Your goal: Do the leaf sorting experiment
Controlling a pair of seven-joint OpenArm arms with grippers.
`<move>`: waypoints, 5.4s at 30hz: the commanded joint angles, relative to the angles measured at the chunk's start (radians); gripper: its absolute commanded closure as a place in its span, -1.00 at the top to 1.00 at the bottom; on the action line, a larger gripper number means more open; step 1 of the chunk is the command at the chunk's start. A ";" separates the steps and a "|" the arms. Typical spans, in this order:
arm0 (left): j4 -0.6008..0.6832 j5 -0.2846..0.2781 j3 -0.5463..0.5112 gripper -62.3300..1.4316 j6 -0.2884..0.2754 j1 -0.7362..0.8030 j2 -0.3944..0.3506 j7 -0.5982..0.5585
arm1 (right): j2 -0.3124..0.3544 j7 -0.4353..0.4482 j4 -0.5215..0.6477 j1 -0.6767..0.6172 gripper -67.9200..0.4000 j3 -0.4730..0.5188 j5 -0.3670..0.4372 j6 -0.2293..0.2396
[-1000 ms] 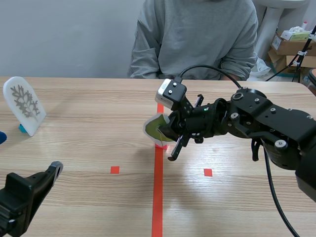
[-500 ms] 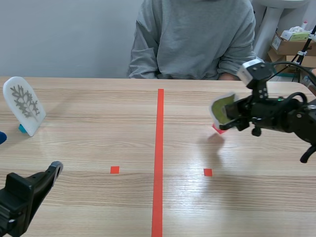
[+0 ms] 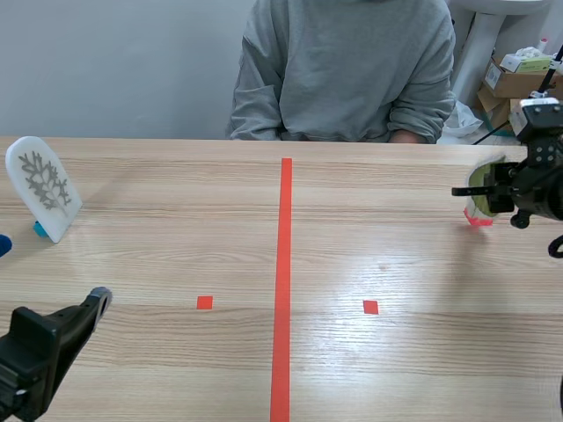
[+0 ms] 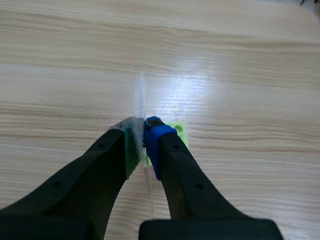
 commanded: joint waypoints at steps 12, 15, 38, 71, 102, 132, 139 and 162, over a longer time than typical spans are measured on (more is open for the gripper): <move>0.010 -0.007 -0.001 1.00 -0.002 -0.024 0.005 -0.006 | -0.040 0.025 -0.097 0.069 -0.94 -0.005 -0.062 -0.084; 0.010 -0.007 -0.001 1.00 -0.002 -0.024 0.005 -0.006 | -0.037 0.013 -0.097 0.071 -0.94 -0.005 -0.058 -0.084; 0.010 -0.007 -0.001 1.00 -0.002 -0.032 0.005 -0.006 | 0.001 -0.099 -0.001 0.056 -0.76 -0.005 0.000 -0.083; 0.010 -0.007 -0.001 1.00 -0.002 -0.032 0.005 -0.007 | 0.098 -0.230 0.712 -0.413 0.69 0.132 0.113 0.100; 0.010 0.001 -0.001 1.00 -0.021 -0.051 0.005 -0.007 | 0.145 -0.304 1.394 -1.063 0.70 0.116 0.212 0.258; 0.010 0.001 -0.001 1.00 -0.021 -0.051 0.005 -0.006 | 0.145 -0.290 1.394 -1.065 0.70 0.077 0.304 0.259; 0.010 0.001 -0.001 1.00 -0.021 -0.051 0.005 -0.006 | 0.145 -0.289 1.394 -1.065 0.70 0.077 0.304 0.259; 0.010 0.001 -0.001 1.00 -0.021 -0.051 0.005 -0.006 | 0.144 -0.282 1.394 -1.065 0.70 0.077 0.300 0.258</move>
